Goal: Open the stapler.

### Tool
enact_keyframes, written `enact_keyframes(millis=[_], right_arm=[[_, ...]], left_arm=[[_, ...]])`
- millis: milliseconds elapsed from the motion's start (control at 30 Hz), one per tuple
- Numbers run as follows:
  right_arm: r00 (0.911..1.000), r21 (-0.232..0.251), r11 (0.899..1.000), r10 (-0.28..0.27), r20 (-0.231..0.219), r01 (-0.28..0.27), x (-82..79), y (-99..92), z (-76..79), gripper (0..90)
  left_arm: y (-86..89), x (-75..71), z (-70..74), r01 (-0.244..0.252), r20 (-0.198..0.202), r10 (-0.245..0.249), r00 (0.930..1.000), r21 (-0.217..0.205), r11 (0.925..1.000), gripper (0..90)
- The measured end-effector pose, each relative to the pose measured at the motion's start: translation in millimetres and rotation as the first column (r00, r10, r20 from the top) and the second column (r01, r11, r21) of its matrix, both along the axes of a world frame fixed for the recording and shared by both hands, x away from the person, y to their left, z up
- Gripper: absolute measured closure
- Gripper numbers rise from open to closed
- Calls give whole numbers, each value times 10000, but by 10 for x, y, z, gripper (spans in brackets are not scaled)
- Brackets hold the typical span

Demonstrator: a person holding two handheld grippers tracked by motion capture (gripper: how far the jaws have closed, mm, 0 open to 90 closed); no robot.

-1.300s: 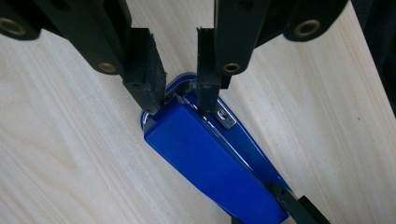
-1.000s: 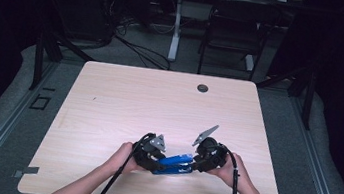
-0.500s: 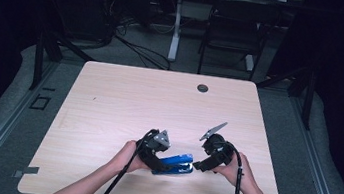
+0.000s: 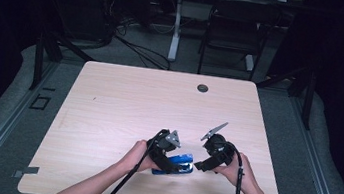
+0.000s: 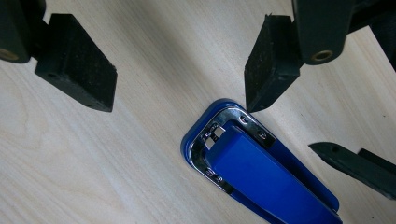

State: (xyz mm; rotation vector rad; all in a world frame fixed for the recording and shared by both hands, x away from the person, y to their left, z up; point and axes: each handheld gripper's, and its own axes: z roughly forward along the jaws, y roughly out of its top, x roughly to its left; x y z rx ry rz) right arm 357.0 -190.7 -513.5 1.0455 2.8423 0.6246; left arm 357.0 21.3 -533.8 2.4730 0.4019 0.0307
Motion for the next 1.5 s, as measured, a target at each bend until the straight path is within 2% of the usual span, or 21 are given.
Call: enact_keyframes(millis=[33, 167, 333, 433, 467, 500, 533, 700, 733, 1033, 1233, 1267, 1400, 1500], right_arm=[[10000, 56, 10000, -55, 7, 55, -4, 0, -5, 256], [9999, 156, 9998, -155, 19, 154, -16, -19, -12, 261], [9999, 111, 9998, -142, -8, 142, -18, -34, -8, 263], [10000, -9, 10000, -53, 1, 53, -16, -28, -9, 263], [10000, -64, 10000, -9, -21, 9, -16, -26, -7, 263], [9999, 175, 9997, -161, -11, 161, -28, -17, -24, 264], [10000, 23, 10000, -63, -52, 64, -22, -24, -13, 265], [10000, -84, 10000, -41, -15, 41, -20, -37, -11, 265], [9999, 14, 10000, -98, -31, 98, -21, -34, -17, 266], [10000, -74, 10000, -21, -83, 20, -12, -37, -25, 271], [10000, -122, 9999, -63, -34, 63, -9, -44, -26, 277], [9999, 48, 10000, -42, -152, 43, -8, -43, -26, 277], [9997, 149, 9996, -258, 1, 258, -7, -47, -24, 282], [9982, 642, 9963, -577, 143, 566, -2, -59, -9, 300]], left_arm=[[-21, 4, 3, 114, -78, -114, 9999, 1, 9999, 242], [-107, 1, 9, 222, 62, -222, 9997, 5, 9998, 316], [-192, 20, 0, 292, 130, -292, 9995, -38, 9996, 360], [-247, 26, -13, 164, 228, -169, 9996, 191, 9997, 409], [-251, 30, -17, 144, 241, -149, 9996, 195, 9997, 413], [-251, 30, -17, 144, 241, -149, 9996, 195, 9997, 426], [-257, 29, -20, 164, 191, -169, 9997, 232, 9996, 441], [-275, 14, -20, 296, 180, -301, 9994, 251, 9992, 501], [-276, 11, -21, 326, 155, -331, 9993, 292, 9990, 509], [-256, 32, -3, 447, 55, -449, 9990, 322, 9985, 633], [-245, 43, 40, 672, 116, -677, 9976, 398, 9969, 646], [-238, 45, 52, 686, 80, -690, 9976, 374, 9969, 647], [-206, 54, 105, 872, 141, -877, 9960, 315, 9957, 652], [-187, 47, 138, 974, 249, -982, 9949, 294, 9948, 655]])
